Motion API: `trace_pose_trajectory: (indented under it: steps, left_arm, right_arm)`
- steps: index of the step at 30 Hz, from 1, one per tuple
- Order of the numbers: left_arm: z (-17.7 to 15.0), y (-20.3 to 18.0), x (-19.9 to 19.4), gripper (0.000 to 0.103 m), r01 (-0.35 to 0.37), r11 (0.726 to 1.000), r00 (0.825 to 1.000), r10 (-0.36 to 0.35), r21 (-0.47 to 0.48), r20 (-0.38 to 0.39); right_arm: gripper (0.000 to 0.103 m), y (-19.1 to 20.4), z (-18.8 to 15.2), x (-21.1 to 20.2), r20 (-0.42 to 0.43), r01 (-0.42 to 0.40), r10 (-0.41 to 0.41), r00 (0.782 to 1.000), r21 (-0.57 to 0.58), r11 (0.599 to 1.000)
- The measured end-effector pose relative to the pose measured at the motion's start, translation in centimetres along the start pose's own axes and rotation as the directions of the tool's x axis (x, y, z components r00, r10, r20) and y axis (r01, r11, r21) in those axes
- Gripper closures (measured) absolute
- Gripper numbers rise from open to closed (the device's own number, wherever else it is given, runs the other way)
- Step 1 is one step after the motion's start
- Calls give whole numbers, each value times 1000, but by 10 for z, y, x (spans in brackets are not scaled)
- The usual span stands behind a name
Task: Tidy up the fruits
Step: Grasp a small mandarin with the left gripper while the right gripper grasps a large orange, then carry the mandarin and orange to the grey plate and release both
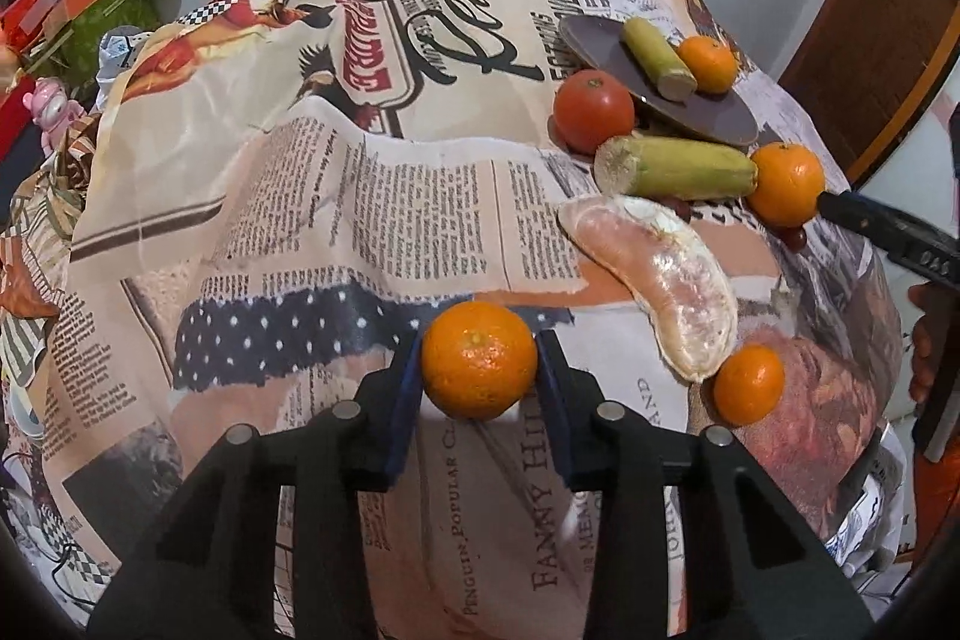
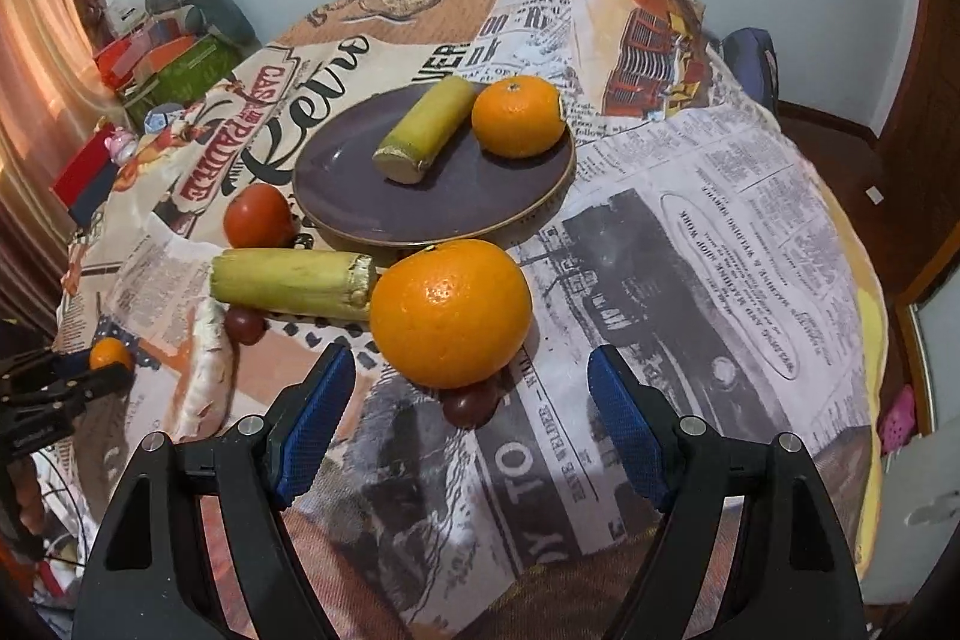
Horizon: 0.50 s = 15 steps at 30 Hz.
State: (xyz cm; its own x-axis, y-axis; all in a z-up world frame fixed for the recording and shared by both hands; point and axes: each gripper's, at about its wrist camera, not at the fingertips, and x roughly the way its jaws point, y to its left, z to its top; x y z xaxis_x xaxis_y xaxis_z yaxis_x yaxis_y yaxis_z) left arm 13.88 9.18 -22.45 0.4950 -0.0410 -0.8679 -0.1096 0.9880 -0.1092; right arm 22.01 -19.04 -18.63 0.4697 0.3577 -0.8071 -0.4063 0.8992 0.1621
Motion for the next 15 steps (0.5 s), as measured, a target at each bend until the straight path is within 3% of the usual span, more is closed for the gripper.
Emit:
trace_pose_trajectory:
  steps: [9,11,12,15]
  left_arm:
    - [23,-5,-2,66,19,1000,999,-20,14,40]
    - [28,-7,-1,66,23,1000,999,-24,14,47]
    - [30,-7,-1,66,25,1000,999,-25,13,49]
    - [35,-10,2,66,27,1000,998,-28,14,50]
  right_arm:
    - [26,4,3,28,-19,10,-11,1000,-35,999]
    - [28,4,4,30,-12,1,-2,1000,-35,999]
    - [34,4,5,29,-9,-15,15,1000,-33,999]
    - [36,4,5,29,-5,-25,25,1000,-29,999]
